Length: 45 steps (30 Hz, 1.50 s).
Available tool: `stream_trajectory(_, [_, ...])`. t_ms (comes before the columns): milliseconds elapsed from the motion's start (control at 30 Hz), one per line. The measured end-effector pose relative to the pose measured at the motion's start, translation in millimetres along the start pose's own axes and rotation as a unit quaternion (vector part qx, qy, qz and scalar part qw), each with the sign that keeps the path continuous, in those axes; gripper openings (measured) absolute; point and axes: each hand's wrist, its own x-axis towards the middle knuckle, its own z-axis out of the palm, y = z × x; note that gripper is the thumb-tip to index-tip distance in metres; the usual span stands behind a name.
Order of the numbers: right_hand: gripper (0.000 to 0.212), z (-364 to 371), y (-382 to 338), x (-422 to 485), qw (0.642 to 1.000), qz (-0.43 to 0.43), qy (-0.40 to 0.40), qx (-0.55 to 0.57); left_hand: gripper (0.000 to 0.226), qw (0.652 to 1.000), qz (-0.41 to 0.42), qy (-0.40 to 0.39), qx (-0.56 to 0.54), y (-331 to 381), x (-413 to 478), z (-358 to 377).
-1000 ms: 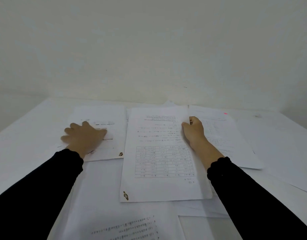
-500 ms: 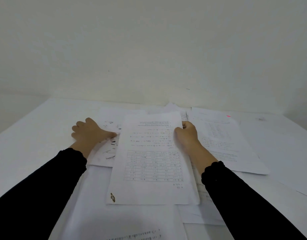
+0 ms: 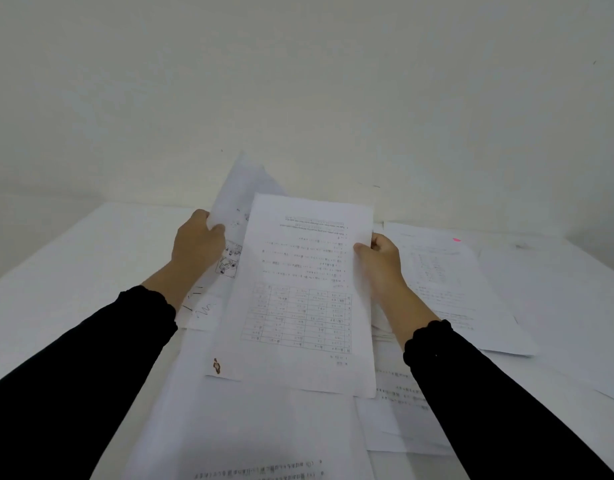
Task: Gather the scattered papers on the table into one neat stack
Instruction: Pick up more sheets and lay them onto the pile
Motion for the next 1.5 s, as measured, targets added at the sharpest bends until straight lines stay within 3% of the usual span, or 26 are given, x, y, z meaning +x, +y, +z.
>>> stream_trajectory(133, [0.023, 5, -7, -1, 0.999, -0.003, 0.014, 0.032, 0.027, 0.994, -0.002, -0.017, -0.104, 11, 0, 2])
stream_trajectory(267, [0.023, 12, -8, 0, 0.999, 0.010, 0.008, 0.037, 0.017, 0.990, 0.017, -0.035, -0.137, 16, -3, 2])
stream_trajectory(333, [0.022, 19, -7, 0, 0.999, 0.025, 0.006, 0.037, 0.025, 0.986, 0.040, -0.054, -0.151, 15, -6, 2])
stream_trajectory(433, [0.019, 28, -3, -2, 0.998, 0.047, -0.014, 0.027, 0.038, 0.987, 0.093, -0.068, -0.110, 13, -12, 3])
stream_trajectory(567, [0.017, 33, 2, -7, 0.995, 0.081, -0.060, 0.020, 0.029, 0.985, 0.142, -0.061, -0.074, 11, -16, 8])
stream_trajectory(667, [0.032, 33, 4, -7, 0.993, 0.089, -0.073, 0.005, 0.030, 0.985, 0.153, -0.055, -0.059, 9, -18, 9])
stream_trajectory(867, [0.055, 30, 2, -2, 0.987, 0.139, -0.063, 0.046, 0.038, 0.987, 0.134, -0.052, -0.069, 3, -14, 9])
stream_trajectory(1033, [0.035, 29, -2, -2, 0.982, 0.147, -0.112, 0.036, 0.033, 0.991, 0.097, -0.036, -0.090, -4, -9, 9])
stream_trajectory(1200, [0.020, 37, -6, -4, 0.992, 0.056, -0.106, 0.041, 0.044, 0.993, 0.021, -0.048, -0.105, -8, -5, 10])
stream_trajectory(1367, [0.017, 36, -21, -2, 0.997, -0.025, -0.057, 0.036, 0.057, 0.996, -0.075, -0.027, -0.037, -18, 3, 12])
stream_trajectory(1500, [0.017, 23, -30, 3, 0.998, -0.037, -0.002, 0.046, 0.044, 0.991, -0.081, -0.006, 0.106, -29, 4, 9])
